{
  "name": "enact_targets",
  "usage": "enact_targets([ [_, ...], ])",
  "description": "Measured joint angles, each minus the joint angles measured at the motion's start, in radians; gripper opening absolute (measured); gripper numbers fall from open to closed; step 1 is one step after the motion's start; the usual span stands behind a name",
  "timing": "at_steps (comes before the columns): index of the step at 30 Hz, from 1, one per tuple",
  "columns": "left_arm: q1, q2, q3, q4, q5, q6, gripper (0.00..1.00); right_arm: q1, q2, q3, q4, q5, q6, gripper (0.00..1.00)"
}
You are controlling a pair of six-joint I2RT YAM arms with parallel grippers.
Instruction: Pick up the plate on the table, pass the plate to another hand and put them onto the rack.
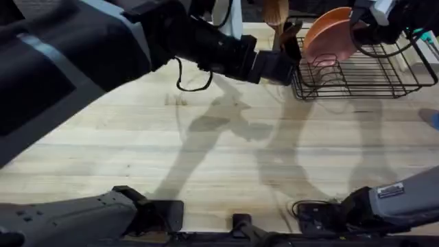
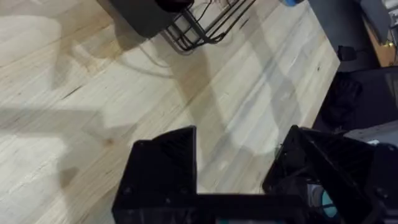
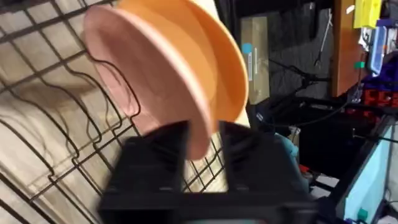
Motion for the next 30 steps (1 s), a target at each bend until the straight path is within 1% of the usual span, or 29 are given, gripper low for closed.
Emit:
enact_targets([
  [2,0.0,0.0,0.0,0.0,0.0,0.0,0.995,0.002,0.0,0.0,-0.002,0.0,0.0,0.626],
  [4,0.0,0.0,0.0,0.0,0.0,0.0,0.995,0.003,0.0,0.0,-0.002,0.0,0.0,0.923],
  [5,0.0,0.0,0.0,0.0,-0.001,0.0,0.995,0.004,0.0,0.0,-0.002,0.0,-0.002,0.974],
  [7,0.0,0.0,0.0,0.0,-0.001,0.0,0.995,0.005,0.0,0.0,-0.002,0.0,-0.002,0.995],
  [17,0.0,0.0,0.0,0.006,-0.001,0.0,0.995,0.024,-0.017,0.0,-0.015,0.0,0.014,0.997],
  [21,0.0,0.0,0.0,0.017,-0.001,0.0,0.995,0.032,-0.075,0.0,-0.054,0.0,0.061,0.997],
  [25,0.0,0.0,0.0,0.047,-0.001,0.0,0.995,0.036,-0.144,0.0,-0.138,-0.001,0.109,0.997],
  [26,0.0,0.0,0.0,0.075,-0.013,0.0,0.995,0.039,-0.193,0.0,-0.195,-0.001,0.154,0.997],
  [30,0.0,0.0,0.0,0.103,-0.056,0.0,0.995,0.041,-0.258,0.0,-0.253,-0.003,0.259,0.997],
])
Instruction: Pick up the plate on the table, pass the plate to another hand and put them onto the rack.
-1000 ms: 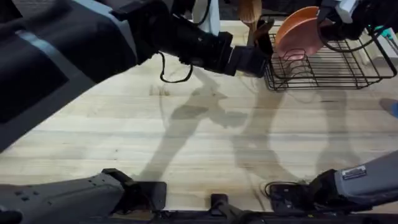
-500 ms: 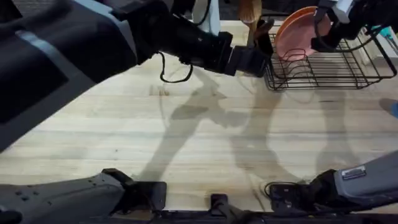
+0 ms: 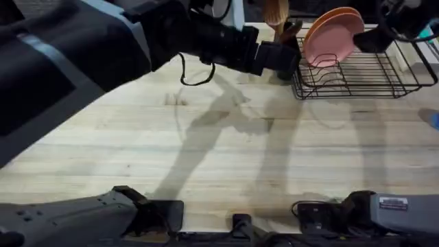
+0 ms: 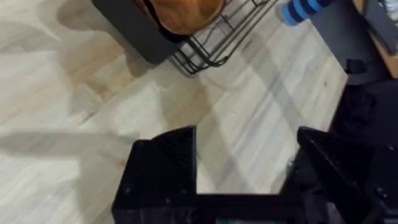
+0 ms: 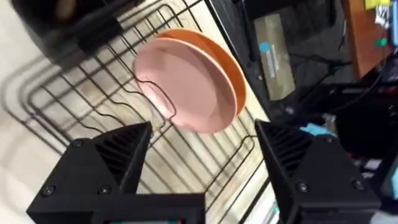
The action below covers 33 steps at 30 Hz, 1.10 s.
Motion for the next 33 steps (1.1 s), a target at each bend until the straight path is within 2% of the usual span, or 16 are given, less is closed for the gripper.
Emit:
enact_targets([
  [5,0.02,0.0,0.0,0.009,-0.03,0.0,0.996,0.022,-0.09,0.0,-0.076,0.0,0.166,0.997],
  [6,0.047,0.0,0.0,0.009,-0.047,0.0,0.996,0.061,-0.142,0.0,-0.123,-0.001,0.255,0.997],
  [13,0.136,-0.004,0.0,-0.014,-0.056,0.0,0.996,0.181,-0.24,0.0,-0.21,-0.002,0.424,0.997],
  [17,0.201,-0.041,0.0,-0.05,-0.065,0.0,0.996,0.253,-0.263,0.0,-0.225,-0.005,0.576,0.997],
  [22,0.291,-0.142,0.0,-0.15,-0.122,0.006,0.995,0.324,-0.264,0.0,-0.232,-0.006,0.855,0.997],
  [26,0.35,-0.231,0.0,-0.25,-0.172,0.057,0.995,0.343,-0.264,0.0,-0.269,-0.011,1.008,0.997],
  [28,0.367,-0.277,0.0,-0.29,-0.202,0.086,0.995,0.343,-0.264,0.0,-0.297,-0.012,1.058,0.997],
  [29,0.379,-0.341,0.0,-0.316,-0.253,0.118,0.995,0.343,-0.264,0.0,-0.347,-0.012,1.104,0.997],
  [33,0.381,-0.421,0.0,-0.317,-0.316,0.14,0.995,0.343,-0.264,0.0,-0.387,-0.012,1.134,0.997],
])
